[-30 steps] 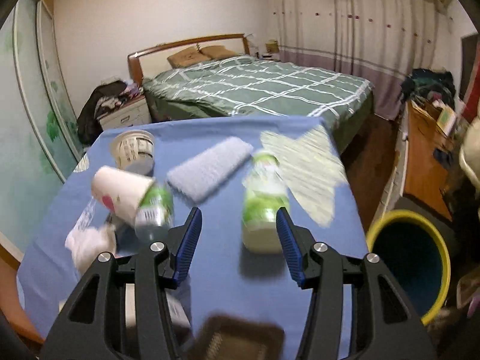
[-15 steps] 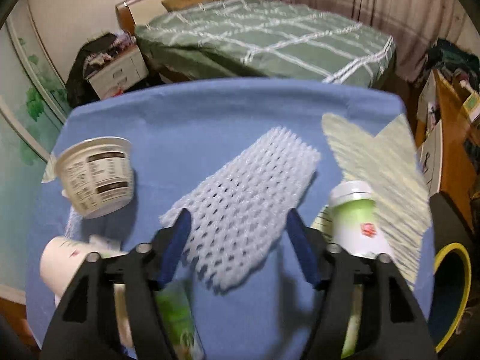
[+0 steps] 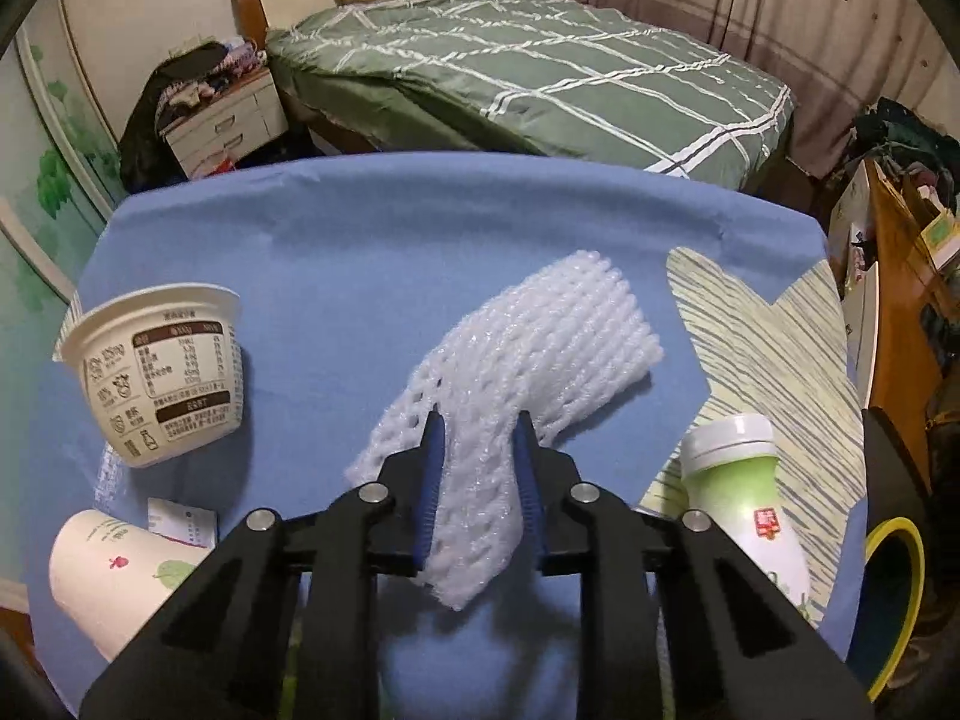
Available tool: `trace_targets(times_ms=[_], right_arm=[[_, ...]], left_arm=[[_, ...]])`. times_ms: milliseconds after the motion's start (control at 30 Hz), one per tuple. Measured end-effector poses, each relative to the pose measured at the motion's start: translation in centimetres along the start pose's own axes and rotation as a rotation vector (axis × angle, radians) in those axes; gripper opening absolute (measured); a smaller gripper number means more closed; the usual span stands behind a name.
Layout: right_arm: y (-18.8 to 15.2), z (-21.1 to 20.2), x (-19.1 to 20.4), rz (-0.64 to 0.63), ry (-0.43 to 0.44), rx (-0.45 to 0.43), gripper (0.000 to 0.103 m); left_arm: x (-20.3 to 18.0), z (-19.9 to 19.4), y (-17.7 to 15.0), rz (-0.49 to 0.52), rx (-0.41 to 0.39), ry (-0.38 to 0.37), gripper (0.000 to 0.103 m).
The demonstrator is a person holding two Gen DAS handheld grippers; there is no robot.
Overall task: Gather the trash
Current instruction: 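Close the right gripper on the white foam net and lift it, then carry the foam net into the bin and open the right gripper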
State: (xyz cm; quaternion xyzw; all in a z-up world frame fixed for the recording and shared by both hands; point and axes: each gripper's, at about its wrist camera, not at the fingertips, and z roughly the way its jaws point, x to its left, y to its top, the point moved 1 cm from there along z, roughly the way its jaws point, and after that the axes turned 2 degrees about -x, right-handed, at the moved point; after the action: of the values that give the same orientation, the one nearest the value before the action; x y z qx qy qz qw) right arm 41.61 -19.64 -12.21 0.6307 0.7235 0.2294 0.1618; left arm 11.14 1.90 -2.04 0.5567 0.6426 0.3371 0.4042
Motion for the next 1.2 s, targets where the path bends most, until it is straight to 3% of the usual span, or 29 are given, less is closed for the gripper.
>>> trace_targets(times_ms=[233, 433, 567, 700, 967, 1200], right_arm=[[-0.9, -4.8, -2.0, 0.019, 0.034, -0.103, 0.022], [-3.2, -10.7, -6.3, 0.055, 0.050, -0.215, 0.022], [-5.9, -14.0, -10.5, 0.105, 0.022, -0.268, 0.022], [-9.7, -15.8, -15.8, 0.182, -0.091, -0.298, 0.023], [-16.6, -14.5, -25.9, 0.372, -0.254, -0.224, 0.023], [-19.8, -12.8, -30.8, 0.461, -0.300, -0.172, 0.032]], left_arm=[[-0.3, 0.2, -0.2, 0.006, 0.002, -0.002, 0.096], [-1.0, 0.3, -0.6, 0.014, 0.009, -0.014, 0.096], [-1.7, 0.1, -0.7, 0.029, 0.008, -0.025, 0.096], [-2.5, -0.2, -0.8, 0.045, 0.007, -0.038, 0.096], [-4.3, -0.5, -1.2, 0.078, 0.017, -0.060, 0.096], [-6.2, -0.9, -1.5, 0.120, 0.018, -0.072, 0.096]])
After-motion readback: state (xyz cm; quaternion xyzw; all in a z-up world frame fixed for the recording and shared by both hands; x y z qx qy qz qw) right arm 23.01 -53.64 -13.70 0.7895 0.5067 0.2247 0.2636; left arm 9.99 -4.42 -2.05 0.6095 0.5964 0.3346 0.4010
